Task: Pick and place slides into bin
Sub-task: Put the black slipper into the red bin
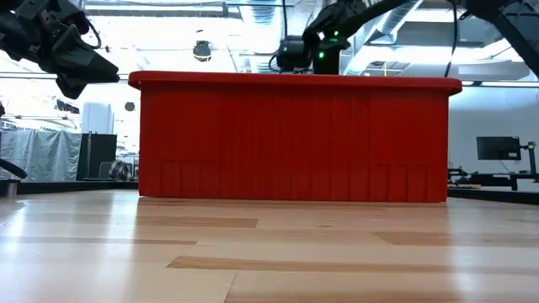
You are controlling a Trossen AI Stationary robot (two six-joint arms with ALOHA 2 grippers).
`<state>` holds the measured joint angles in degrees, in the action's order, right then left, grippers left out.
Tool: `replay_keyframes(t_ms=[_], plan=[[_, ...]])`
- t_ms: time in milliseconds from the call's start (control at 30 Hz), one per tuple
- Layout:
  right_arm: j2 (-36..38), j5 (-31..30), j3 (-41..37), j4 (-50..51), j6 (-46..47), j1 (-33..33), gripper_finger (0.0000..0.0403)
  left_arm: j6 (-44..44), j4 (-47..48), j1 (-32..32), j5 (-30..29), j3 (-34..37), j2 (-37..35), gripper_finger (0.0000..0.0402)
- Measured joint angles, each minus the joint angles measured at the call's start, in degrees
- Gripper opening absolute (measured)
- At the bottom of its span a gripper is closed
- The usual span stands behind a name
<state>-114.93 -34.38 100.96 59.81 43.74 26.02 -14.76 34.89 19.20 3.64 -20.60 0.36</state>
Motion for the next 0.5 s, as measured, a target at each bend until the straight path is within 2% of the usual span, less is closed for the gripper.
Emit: replay_keyframes(t_ms=[233, 500], plan=[[-3.5, 1.6, 0.0, 1.1, 1.3, 0.2, 0.0, 0.0, 0.0, 0.0, 0.0, 0.0, 0.0, 0.0089], [-3.5, 0.7, 0.0, 2.0, 1.3, 1.7, 0.0, 0.0, 0.0, 0.0, 0.0, 0.0, 0.0, 0.0089]])
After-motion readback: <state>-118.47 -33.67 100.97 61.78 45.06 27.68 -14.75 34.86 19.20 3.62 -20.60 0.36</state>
